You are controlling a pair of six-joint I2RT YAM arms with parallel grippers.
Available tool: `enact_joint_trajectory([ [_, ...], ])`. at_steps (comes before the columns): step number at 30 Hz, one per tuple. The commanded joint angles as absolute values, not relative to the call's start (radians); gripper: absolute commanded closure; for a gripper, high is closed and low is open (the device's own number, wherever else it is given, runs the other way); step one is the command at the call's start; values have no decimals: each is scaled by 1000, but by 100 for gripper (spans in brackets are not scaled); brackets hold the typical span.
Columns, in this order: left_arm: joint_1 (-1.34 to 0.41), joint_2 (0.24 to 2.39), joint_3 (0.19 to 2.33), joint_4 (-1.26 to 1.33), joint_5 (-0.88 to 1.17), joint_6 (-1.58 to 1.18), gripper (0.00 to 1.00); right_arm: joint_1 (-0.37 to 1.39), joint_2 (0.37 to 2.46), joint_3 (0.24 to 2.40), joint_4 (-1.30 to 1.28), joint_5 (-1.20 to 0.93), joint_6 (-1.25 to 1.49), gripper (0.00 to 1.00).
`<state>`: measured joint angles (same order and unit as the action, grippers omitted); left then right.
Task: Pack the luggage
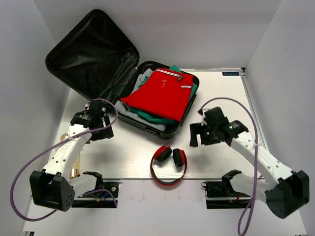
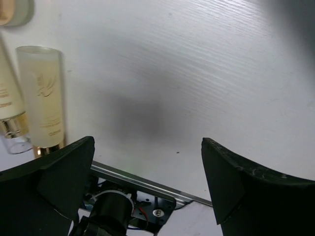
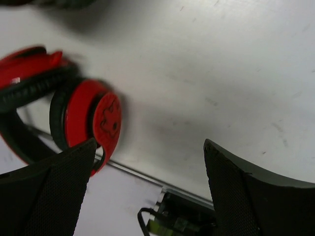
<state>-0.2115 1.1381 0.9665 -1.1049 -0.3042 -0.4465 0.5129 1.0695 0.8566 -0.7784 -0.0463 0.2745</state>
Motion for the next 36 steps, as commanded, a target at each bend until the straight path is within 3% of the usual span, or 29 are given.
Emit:
enact_joint_trajectory([
  [1, -209, 1114, 956, -1127, -420, -468, 0, 541, 1026, 792, -779, -167, 322, 10],
  [7, -184, 1158, 963, -1192, -442, -523, 0, 649, 1008, 720, -752, -275, 377, 10],
  [15, -183, 1121, 910, -1137, -379, -521, 0, 842, 1091, 621, -600, -175, 451, 10],
  [19, -186, 1098, 891, -1131, -376, -522, 0, 897, 1224, 617, -584, -101, 474, 16],
  [20, -183, 1086, 888, -1132, -376, -523, 0, 906, 1241, 624, -586, -66, 498, 20],
  [22, -184, 1077, 885, -1130, -382, -534, 0, 917, 1291, 630, -601, 47, 531, 39],
  [23, -181, 1075, 888, -1138, -383, -537, 0, 917, 1301, 643, -609, 81, 550, 51],
  [24, -184, 1071, 894, -1137, -383, -541, 0, 919, 1301, 646, -627, 118, 563, 73],
  [26, -184, 1066, 900, -1141, -382, -538, 0, 916, 1272, 653, -652, 225, 617, 94],
  [27, -183, 1069, 905, -1149, -382, -537, 0, 916, 1260, 661, -673, 241, 629, 100],
  [32, -183, 1097, 943, -1161, -390, -514, 0, 904, 1146, 768, -814, 412, 595, 100],
  [36, -161, 1147, 960, -1157, -377, -505, 0, 885, 1088, 946, -952, 410, 439, 100],
])
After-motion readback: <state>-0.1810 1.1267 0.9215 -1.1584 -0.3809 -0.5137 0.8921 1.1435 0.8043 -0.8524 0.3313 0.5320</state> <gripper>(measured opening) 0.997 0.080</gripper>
